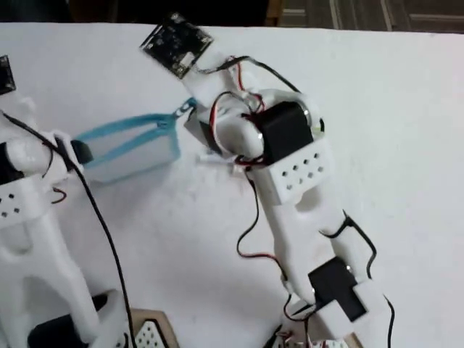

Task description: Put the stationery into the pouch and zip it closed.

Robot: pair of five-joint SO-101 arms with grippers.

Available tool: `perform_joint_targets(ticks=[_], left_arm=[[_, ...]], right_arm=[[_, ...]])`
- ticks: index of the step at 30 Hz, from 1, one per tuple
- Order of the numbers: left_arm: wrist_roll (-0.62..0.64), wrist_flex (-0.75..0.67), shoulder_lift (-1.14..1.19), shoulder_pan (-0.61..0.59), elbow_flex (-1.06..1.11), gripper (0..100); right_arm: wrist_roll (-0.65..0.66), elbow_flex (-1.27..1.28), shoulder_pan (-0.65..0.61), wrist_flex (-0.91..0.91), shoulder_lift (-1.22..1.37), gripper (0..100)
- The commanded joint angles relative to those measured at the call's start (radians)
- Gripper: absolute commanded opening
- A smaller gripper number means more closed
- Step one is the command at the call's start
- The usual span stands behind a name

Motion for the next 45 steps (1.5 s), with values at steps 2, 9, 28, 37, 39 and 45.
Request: perform_joint_targets(ticks=[2, 9, 28, 37, 39, 45], left_arm=[[0.002, -0.063, -0.002, -0.004, 0.017, 1], [0.006, -0.029, -0.004, -0.007, -0.015, 2], [0.097, 0.103, -0.004, -0.107, -0.207, 2], [0.098, 0.103, -0.007, -0.113, -0.193, 2], [0.1, 0.103, -0.005, -0.113, -0.193, 2], [0.1, 0.103, -0.008, -0.113, -0.192, 2]], right_arm=[[0.002, -0.04, -0.01, 0.002, -0.035, 1.7], [0.017, -0.046, -0.015, 0.068, -0.045, 13.8], [0.497, 0.497, 0.113, 0.062, -0.177, 22.6], [0.563, 0.322, 0.13, -0.061, 0.302, 22.4], [0.565, 0.232, 0.13, -0.059, 0.421, 22.5], [0.568, -0.08, 0.122, -0.016, 0.743, 22.6]])
